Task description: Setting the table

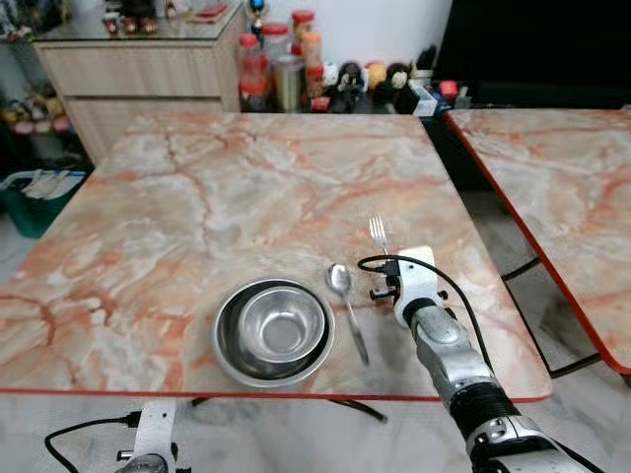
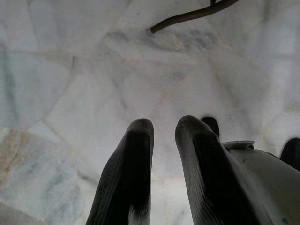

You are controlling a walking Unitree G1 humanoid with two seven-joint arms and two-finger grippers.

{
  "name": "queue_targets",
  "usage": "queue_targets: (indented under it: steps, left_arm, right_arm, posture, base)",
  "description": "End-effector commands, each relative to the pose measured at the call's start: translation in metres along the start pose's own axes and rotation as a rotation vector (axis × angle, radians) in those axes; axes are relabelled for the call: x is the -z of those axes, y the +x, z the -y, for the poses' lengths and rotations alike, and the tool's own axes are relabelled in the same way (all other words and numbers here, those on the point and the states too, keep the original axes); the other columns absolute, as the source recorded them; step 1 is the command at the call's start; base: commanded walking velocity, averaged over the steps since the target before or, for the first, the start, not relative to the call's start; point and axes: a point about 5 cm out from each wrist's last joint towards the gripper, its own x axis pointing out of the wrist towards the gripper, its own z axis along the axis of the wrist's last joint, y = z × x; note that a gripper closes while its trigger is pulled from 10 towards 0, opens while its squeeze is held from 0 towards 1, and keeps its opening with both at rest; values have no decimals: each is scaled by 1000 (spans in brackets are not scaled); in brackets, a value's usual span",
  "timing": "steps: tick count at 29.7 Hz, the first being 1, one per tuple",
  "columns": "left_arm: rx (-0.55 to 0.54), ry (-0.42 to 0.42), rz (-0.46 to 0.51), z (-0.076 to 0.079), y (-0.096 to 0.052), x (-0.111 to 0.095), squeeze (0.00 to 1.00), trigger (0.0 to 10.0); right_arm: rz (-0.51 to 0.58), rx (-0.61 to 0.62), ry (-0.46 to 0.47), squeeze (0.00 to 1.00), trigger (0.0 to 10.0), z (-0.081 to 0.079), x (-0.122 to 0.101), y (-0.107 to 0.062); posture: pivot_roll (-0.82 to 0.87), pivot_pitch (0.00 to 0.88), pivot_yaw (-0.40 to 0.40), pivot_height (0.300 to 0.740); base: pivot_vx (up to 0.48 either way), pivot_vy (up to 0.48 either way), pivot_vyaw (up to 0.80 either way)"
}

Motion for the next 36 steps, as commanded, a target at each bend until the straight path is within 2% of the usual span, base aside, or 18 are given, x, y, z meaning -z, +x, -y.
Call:
queue_targets:
  steps: [1, 10, 15, 21, 36]
  left_arm:
    - [2, -2, -10, 0, 0, 3, 0, 10000]
    - [7, 5, -13, 0, 0, 4, 0, 10000]
    - [13, 0, -14, 1, 0, 4, 0, 10000]
    - [19, 4, -18, 2, -1, 6, 0, 10000]
    - [19, 2, -19, 3, -1, 5, 0, 10000]
  right_arm:
    - [16, -7, 2, 0, 10000, 0, -10, -2]
    - [19, -37, 17, 0, 10000, -4, -29, -12]
    - [-75, 2, 31, 0, 10000, 3, -16, -14]
    - [-139, -1, 30, 0, 10000, 1, -6, -24]
    - [-204, -39, 33, 0, 10000, -9, 13, -27]
  posture:
    - [44, 0, -12, 740]
    - [30, 0, -12, 740]
    - [37, 0, -16, 740]
    - [29, 0, -18, 740]
    - [41, 0, -24, 740]
  base:
    - [0, 0, 0]
    - [0, 0, 0]
    - [0, 0, 0]
    - [0, 0, 0]
    - [0, 0, 0]
